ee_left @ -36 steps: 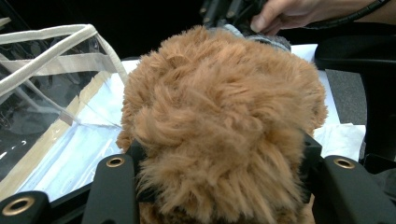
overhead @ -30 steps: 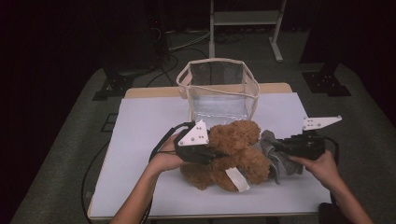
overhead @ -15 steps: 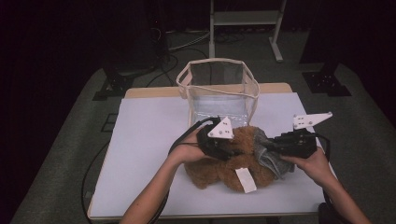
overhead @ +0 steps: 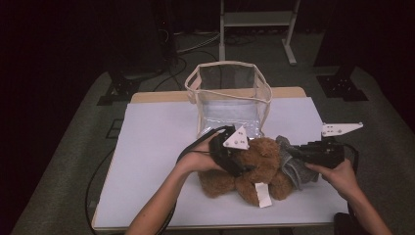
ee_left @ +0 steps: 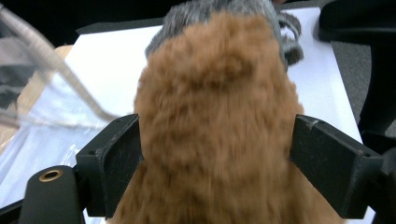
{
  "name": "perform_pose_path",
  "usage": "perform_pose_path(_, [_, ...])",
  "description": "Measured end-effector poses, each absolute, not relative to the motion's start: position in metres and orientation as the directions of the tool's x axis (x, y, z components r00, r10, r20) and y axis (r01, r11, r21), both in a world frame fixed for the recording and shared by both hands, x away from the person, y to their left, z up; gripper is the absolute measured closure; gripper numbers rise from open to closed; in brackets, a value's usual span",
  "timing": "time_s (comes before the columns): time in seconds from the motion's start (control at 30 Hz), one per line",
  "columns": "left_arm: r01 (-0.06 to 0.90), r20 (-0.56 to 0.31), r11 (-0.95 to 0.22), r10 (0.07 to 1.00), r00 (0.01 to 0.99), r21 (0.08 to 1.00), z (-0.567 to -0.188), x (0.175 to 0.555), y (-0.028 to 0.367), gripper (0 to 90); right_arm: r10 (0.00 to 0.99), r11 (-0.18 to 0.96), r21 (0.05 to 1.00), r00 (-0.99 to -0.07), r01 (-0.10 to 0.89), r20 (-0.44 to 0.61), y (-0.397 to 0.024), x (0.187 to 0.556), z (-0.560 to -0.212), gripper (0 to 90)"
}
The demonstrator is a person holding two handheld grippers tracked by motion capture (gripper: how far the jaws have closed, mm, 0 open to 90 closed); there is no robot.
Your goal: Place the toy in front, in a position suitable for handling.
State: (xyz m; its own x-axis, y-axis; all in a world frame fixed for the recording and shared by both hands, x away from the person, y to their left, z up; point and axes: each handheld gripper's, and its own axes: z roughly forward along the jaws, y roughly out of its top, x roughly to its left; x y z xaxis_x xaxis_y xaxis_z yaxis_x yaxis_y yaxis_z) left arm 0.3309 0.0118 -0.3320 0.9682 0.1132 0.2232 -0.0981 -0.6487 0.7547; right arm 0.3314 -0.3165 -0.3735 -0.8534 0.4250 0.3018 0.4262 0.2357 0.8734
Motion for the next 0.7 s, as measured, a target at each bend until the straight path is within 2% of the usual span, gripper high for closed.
perform_pose_path(0.27, [-0.055, 0.200, -0.621, 0.165, 0.966, 0.782, -0.344, 0.321, 0.057, 10.7, 0.429, 0.247, 0.892, -0.868, 0.378, 0.250, -0.312, 0.329, -0.354, 77.1])
perform_pose_path(0.37, [-0.031, 0.180, -0.612, 0.184, 0.966, 0.790, -0.353, 0.319, 0.072, 9.9, 0.426, 0.284, 0.888, -0.877, 0.361, 0.221, -0.305, 0.332, -0.348, 77.0])
perform_pose_path(0.7, [0.062, 0.110, -0.570, 0.264, 0.958, 0.820, -0.392, 0.318, 0.111, 6.5, 0.431, 0.310, 0.869, -0.872, 0.385, 0.233, -0.302, 0.337, -0.356, 76.9])
